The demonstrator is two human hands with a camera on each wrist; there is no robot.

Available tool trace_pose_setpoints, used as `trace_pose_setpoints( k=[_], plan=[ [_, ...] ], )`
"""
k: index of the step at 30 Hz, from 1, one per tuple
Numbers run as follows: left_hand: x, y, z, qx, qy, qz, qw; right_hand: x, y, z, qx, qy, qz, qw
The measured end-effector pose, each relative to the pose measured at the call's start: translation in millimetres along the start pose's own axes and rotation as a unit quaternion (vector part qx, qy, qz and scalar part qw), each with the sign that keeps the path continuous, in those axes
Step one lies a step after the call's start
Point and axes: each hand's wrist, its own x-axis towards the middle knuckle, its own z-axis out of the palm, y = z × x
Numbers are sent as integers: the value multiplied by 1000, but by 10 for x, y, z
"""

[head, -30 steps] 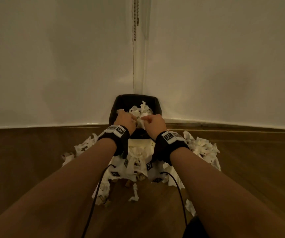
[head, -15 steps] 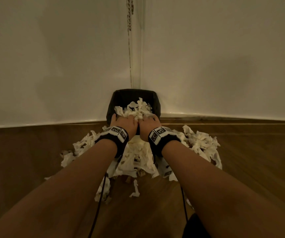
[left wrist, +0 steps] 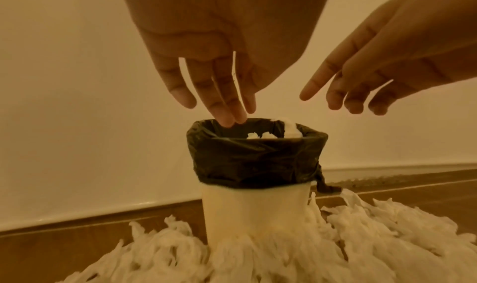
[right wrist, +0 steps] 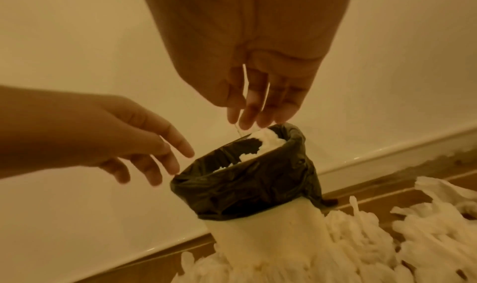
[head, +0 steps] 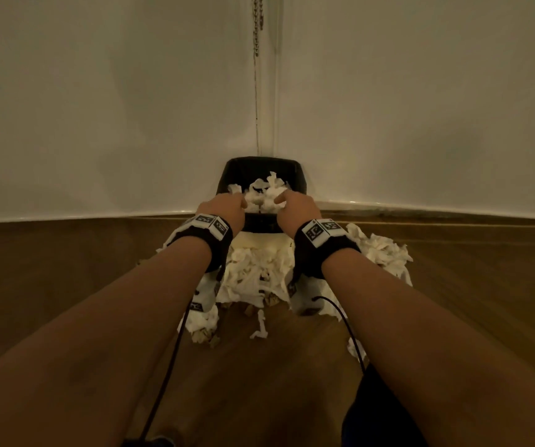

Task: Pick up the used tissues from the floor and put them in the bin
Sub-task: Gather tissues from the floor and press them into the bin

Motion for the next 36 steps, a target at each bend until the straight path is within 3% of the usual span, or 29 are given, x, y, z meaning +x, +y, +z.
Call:
trace_pose_setpoints(
  k=[3, 5, 9, 14, 20, 27, 32, 36],
  plan=[
    [-173, -86, 113, -22, -40, -13, 999, -135, -67, 92, -6, -31, -22, 999],
    [-312, -171, 284, -24, -67, -27, 997, -206, -69, 244, -30, -89, -18, 995],
    [-615, -407, 768, -44, -105, -65, 991, -345, 72, 737, -104, -214, -10, 971],
    [-974, -782, 1276, -20, -112, -70, 991, -573, 296, 1411, -116, -296, 20, 948],
    [-1204, -1011, 1745, 15, -129, -71, 989, -799, 549, 1939, -104, -313, 52, 942],
    [-1269, -1082, 2192, 45, -128, -67, 989, -875, 680, 2136, -136, -304, 3, 943],
    [-1194, -1038, 2328, -11, -137, -64, 989, -903, 735, 2246, -186, -296, -27, 937],
    [-1234, -1005, 2426, -55, -101, -90, 989, -964, 745, 2345, -190, -271, -39, 943]
  ],
)
